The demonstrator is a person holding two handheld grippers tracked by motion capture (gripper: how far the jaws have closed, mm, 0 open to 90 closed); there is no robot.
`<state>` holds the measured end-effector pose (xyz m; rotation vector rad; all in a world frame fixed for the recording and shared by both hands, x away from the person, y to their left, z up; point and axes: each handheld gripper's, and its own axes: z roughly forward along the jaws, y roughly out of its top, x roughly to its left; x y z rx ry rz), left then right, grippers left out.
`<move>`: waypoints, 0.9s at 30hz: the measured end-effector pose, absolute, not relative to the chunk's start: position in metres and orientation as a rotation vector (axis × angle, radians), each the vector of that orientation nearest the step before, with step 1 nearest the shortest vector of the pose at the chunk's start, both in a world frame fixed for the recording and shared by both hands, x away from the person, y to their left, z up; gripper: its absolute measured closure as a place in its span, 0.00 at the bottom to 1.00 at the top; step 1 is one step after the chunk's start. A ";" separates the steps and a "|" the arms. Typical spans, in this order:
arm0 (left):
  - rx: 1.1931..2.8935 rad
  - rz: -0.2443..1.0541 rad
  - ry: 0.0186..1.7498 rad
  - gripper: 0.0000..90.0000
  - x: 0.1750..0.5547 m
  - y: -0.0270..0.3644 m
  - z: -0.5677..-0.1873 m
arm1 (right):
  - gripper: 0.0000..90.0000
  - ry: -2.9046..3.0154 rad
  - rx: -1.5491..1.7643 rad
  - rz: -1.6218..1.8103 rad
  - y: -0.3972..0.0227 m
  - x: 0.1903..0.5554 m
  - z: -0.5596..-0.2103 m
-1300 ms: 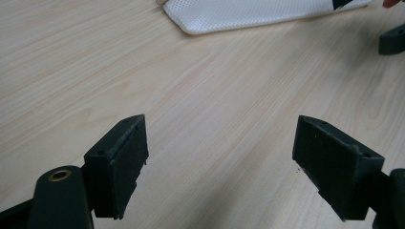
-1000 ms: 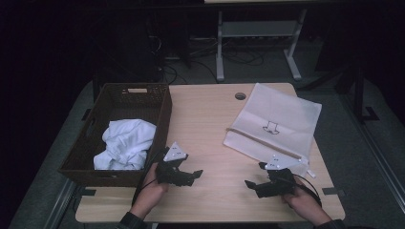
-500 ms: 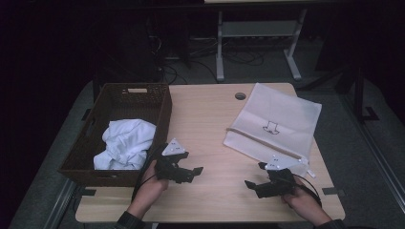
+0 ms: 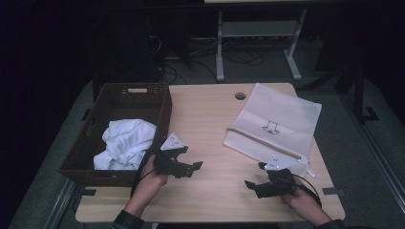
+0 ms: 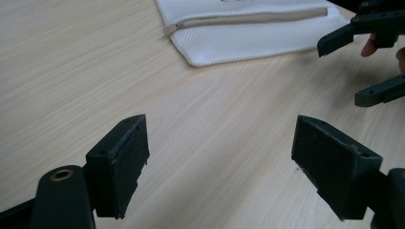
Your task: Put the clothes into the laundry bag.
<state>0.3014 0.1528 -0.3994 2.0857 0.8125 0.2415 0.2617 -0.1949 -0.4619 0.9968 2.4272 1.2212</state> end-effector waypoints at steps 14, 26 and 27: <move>2.076 0.242 0.784 0.21 0.309 0.161 -0.385 | 0.15 2.417 1.002 1.227 -0.196 0.262 -0.461; 2.075 0.242 0.787 0.21 0.314 0.163 -0.373 | 0.15 2.411 1.013 1.233 -0.199 0.262 -0.461; 2.077 0.239 0.786 0.21 0.315 0.163 -0.373 | 0.15 2.411 1.013 1.233 -0.199 0.262 -0.461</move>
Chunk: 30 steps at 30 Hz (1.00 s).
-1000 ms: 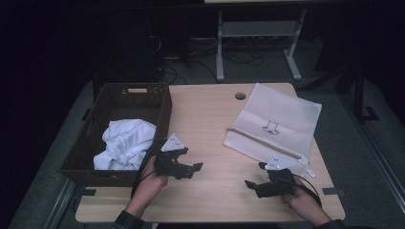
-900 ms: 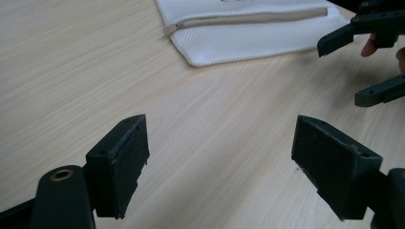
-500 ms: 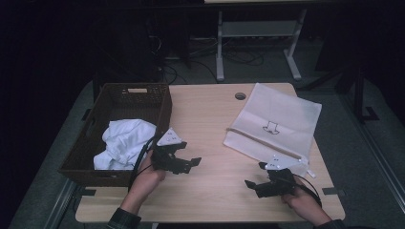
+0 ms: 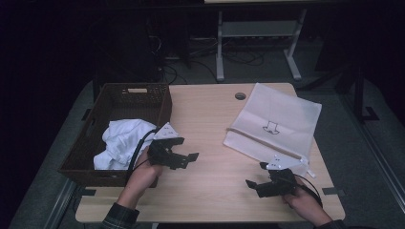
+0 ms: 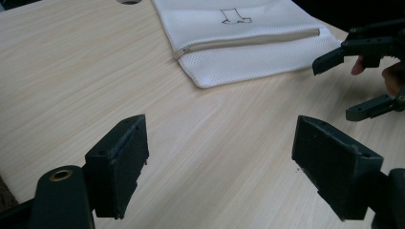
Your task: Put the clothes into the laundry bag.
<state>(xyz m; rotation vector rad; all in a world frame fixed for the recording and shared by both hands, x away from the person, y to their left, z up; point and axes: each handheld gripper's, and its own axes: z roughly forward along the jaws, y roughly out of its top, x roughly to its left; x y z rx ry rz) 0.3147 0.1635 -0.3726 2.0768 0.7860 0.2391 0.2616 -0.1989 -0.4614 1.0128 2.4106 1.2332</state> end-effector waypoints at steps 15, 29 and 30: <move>2.067 0.282 0.802 0.21 0.326 0.171 -0.359 | 0.15 2.408 1.013 1.236 -0.199 0.261 -0.461; 2.063 0.321 0.821 0.21 0.336 0.183 -0.349 | 0.15 2.402 1.026 1.236 -0.200 0.262 -0.462; 2.064 0.325 0.825 0.21 0.336 0.185 -0.348 | 0.15 2.401 1.027 1.237 -0.201 0.262 -0.462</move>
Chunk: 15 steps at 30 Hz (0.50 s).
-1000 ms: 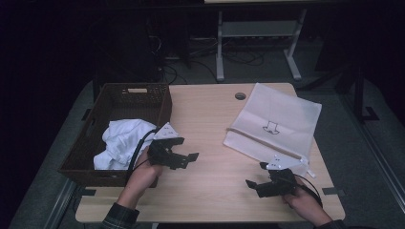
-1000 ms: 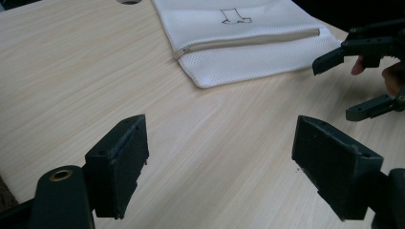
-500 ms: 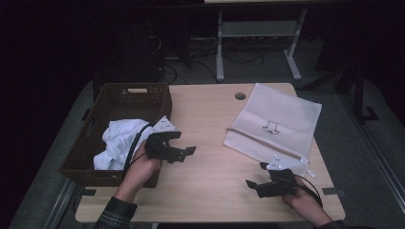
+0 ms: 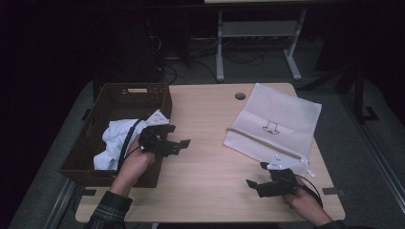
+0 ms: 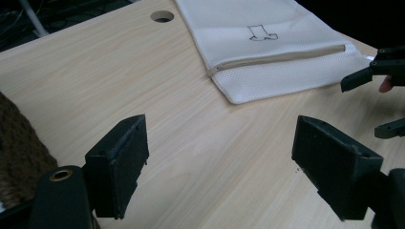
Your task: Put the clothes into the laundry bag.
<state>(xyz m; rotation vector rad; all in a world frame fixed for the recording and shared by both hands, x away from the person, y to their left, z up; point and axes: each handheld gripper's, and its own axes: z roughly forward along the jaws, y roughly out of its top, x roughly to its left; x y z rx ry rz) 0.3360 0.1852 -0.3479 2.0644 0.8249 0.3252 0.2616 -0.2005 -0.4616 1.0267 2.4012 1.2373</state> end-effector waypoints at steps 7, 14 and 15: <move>2.056 0.351 0.857 0.21 0.338 0.200 -0.343 | 0.15 2.398 1.030 1.245 -0.201 0.262 -0.461; 2.080 0.387 0.896 0.21 0.343 0.218 -0.337 | 0.15 2.397 1.041 1.248 -0.202 0.263 -0.461; 2.082 0.392 0.901 0.21 0.343 0.222 -0.337 | 0.15 2.397 1.042 1.248 -0.202 0.263 -0.461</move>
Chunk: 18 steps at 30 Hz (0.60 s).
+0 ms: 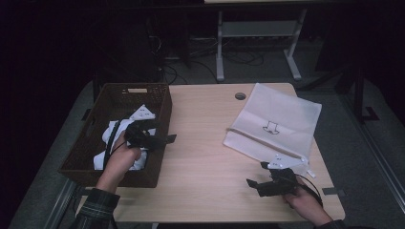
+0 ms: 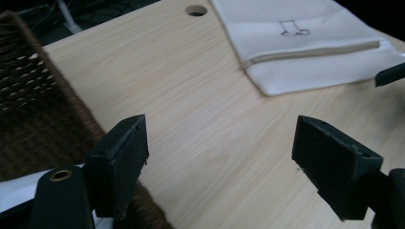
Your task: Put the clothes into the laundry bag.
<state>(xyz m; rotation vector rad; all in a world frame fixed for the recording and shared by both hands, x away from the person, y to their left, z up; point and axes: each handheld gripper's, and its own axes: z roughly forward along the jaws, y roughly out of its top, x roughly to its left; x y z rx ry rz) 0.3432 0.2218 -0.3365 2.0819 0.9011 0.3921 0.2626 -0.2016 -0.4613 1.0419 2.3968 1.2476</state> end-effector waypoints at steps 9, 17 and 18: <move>2.076 0.433 0.977 0.21 0.348 0.253 -0.335 | 0.15 2.393 1.047 1.245 -0.203 0.263 -0.462; 2.062 0.468 1.051 0.21 0.350 0.282 -0.334 | 0.15 2.392 1.048 1.246 -0.203 0.262 -0.461; 2.061 0.471 1.059 0.21 0.350 0.285 -0.334 | 0.15 2.392 1.048 1.246 -0.203 0.262 -0.461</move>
